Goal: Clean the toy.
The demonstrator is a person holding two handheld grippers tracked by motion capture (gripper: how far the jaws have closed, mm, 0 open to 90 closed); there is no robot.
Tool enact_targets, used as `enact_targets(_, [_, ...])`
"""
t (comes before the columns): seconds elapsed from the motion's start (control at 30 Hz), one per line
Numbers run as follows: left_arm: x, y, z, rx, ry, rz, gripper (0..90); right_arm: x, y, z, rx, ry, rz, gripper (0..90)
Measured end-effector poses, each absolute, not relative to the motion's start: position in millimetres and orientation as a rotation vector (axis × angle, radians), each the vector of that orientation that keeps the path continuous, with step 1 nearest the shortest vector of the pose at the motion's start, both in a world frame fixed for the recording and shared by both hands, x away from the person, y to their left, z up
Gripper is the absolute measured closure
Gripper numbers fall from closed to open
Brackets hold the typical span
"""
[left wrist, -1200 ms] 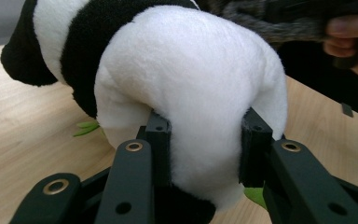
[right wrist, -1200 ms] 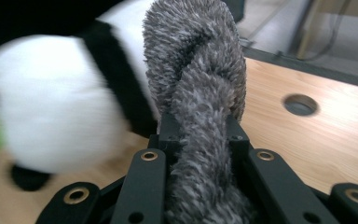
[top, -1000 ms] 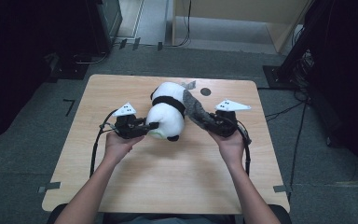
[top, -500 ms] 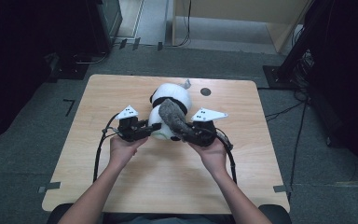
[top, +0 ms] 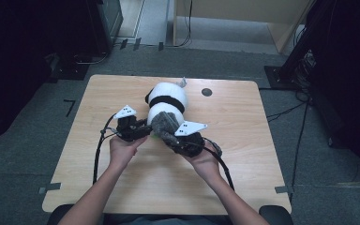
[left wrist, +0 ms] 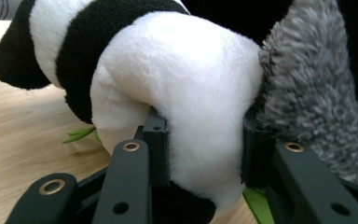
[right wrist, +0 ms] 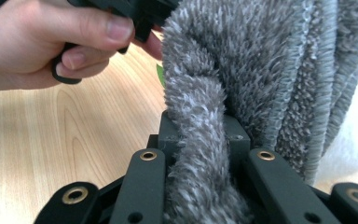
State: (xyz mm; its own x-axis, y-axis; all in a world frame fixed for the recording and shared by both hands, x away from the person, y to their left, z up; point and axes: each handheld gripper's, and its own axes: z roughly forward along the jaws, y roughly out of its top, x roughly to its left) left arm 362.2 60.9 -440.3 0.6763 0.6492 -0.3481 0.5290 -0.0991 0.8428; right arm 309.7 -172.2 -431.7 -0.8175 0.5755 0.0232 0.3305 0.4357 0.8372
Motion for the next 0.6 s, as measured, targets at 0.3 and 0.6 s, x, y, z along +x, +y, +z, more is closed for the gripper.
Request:
enact_targets(0.3, [363.8,65.4,-438.6,1.718,0.968,0.117,62.0,312.9,-168.2,-450.2,0.787,2.486,1.295,76.2])
enact_targets(0.6, [363.7,72.4,-432.0,1.674,0.938,0.090,61.7,326.0,-177.2,-466.0,0.827,2.521,1.229,76.1])
